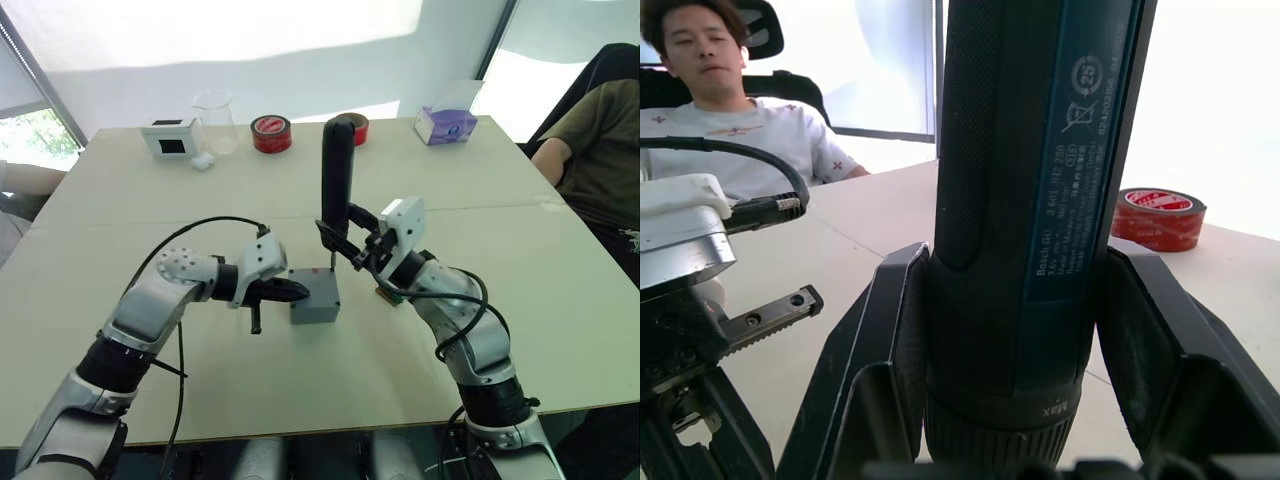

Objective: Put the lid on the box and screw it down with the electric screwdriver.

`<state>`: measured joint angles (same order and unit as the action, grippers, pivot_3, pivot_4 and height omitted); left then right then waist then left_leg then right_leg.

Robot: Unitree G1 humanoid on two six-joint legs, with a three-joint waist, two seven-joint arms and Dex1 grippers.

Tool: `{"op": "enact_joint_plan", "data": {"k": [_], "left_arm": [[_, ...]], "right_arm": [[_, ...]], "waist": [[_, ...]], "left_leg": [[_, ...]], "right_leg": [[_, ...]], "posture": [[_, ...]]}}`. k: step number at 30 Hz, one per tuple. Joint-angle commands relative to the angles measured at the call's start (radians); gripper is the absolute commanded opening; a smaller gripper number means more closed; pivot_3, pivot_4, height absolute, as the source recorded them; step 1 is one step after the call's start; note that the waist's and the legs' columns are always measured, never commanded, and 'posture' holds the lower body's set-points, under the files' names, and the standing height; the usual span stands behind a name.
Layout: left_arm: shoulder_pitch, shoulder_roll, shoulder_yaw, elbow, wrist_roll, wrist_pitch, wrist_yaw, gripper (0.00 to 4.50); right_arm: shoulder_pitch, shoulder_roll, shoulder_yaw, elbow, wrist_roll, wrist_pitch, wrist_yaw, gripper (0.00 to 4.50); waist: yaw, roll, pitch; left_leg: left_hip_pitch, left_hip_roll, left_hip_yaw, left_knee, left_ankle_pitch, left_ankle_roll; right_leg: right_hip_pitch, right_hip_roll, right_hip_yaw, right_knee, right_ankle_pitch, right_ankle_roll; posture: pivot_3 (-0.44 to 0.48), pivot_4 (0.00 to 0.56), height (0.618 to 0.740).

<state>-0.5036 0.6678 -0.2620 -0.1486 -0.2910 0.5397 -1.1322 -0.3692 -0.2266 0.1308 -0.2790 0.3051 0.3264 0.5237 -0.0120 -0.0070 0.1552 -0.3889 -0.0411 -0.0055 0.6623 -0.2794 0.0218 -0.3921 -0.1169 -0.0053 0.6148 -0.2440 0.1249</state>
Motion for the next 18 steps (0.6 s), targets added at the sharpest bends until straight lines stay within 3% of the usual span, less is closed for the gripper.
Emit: {"op": "enact_joint_plan", "data": {"k": [1, 5, 9, 13, 16, 18], "left_arm": [[0.019, 0.017, 0.002, 0.0, 0.01, -0.004, -0.004, 0.0], [0.037, 0.007, 0.026, 0.012, -0.013, 0.004, 0.006, 0.0], [0.022, -0.028, 0.098, 0.002, -0.097, 0.065, 0.028, 0.0], [0.003, -0.039, 0.192, -0.041, -0.213, 0.156, 0.042, 0.0], [0.012, -0.007, 0.229, -0.11, -0.281, 0.209, 0.026, 0.0], [0.021, 0.016, 0.234, -0.154, -0.31, 0.23, 0.012, 0.0]], "right_arm": [[-0.034, -0.02, -0.046, -0.003, 0.068, 0.062, 0.029, 1.83], [-0.254, -0.077, -0.218, -0.074, 0.273, 0.237, -0.007, 1.83], [-0.418, -0.148, -0.367, -0.052, 0.456, 0.453, -0.108, 1.83], [-0.585, -0.315, -0.516, 0.094, 0.641, 0.86, -0.24, 1.83], [-0.647, -0.492, -0.496, 0.237, 0.62, 1.155, -0.246, 1.83], [-0.632, -0.584, -0.448, 0.281, 0.584, 1.247, -0.229, 1.83]], "waist": [[0.0, 0.0, 0.0], [0.0, 0.005, 0.008], [0.005, 0.006, 0.01], [0.001, 0.005, 0.012], [0.001, 0.005, 0.015], [0.001, 0.005, 0.016]], "left_leg": [[0.0, 0.0, 0.0, 0.0, 0.0, 0.0], [-0.003, 0.0, 0.0, 0.0, 0.0, 0.0], [-0.021, -0.001, -0.001, 0.002, 0.003, -0.004], [-0.023, 0.0, -0.001, -0.001, 0.003, -0.005], [-0.023, 0.0, 0.0, -0.001, 0.003, -0.004], [-0.024, 0.0, 0.0, -0.001, 0.002, -0.003]], "right_leg": [[0.0, 0.0, 0.0, 0.0, 0.0, 0.0], [-0.004, -0.001, 0.0, 0.0, 0.0, 0.0], [-0.019, -0.002, 0.0, 0.005, 0.003, 0.002], [-0.02, -0.002, -0.001, 0.002, 0.003, 0.002], [-0.019, -0.003, -0.001, 0.0, 0.003, 0.001], [-0.019, -0.004, 0.0, -0.001, 0.001, -0.002]], "posture": [[0.0, 0.15, 0.74], [0.0, 0.15, 0.74], [0.0, 0.15, 0.74], [0.0, 0.15, 0.74], [0.0, 0.15, 0.74], [0.0, 0.15, 0.74]]}}
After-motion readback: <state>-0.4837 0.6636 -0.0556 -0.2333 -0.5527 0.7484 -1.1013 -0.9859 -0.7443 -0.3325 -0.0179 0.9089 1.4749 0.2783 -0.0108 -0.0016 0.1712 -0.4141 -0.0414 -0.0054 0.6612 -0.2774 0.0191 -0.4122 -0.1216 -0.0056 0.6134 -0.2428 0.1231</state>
